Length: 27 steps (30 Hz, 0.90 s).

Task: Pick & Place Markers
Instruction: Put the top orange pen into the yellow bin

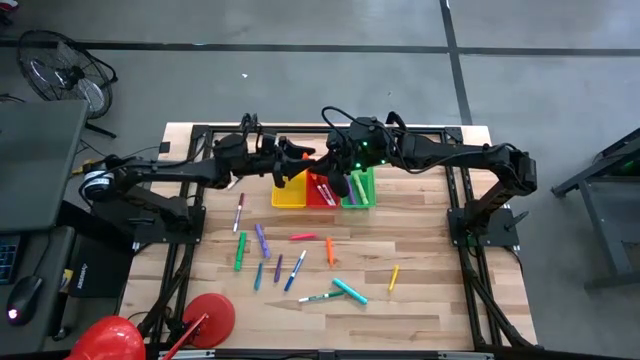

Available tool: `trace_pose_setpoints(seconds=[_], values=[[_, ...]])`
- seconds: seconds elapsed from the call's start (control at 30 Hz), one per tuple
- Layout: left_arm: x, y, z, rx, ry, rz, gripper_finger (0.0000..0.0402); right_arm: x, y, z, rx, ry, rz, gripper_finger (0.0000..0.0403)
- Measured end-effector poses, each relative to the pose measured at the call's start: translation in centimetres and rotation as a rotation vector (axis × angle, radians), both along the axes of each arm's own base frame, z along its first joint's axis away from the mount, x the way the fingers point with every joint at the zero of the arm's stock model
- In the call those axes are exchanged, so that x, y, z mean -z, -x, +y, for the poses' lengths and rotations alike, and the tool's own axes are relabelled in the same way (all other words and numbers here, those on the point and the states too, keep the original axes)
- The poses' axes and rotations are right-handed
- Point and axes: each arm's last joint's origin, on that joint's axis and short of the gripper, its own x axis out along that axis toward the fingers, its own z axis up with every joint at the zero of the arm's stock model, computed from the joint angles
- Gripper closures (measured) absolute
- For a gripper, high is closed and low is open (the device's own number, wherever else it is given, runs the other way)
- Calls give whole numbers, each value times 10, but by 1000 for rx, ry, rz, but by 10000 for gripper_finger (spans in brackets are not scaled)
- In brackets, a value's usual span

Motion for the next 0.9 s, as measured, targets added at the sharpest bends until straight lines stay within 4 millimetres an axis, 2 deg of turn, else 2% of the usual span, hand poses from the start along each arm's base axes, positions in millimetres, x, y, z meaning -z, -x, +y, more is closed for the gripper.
trace_pose_setpoints(seconds=[0.1, 0.37, 0.9], values=[[-8, -2, 0, 15, -9, -6, 165, 0, 0, 0, -4, 3, 0, 368], [-4, -3, -1, 64, -24, 50, 251, 1, 0, 0, -8, 1, 2, 368], [-3, -3, -2, 83, -37, 65, 363, 1, 0, 0, -4, -19, 9, 369]])
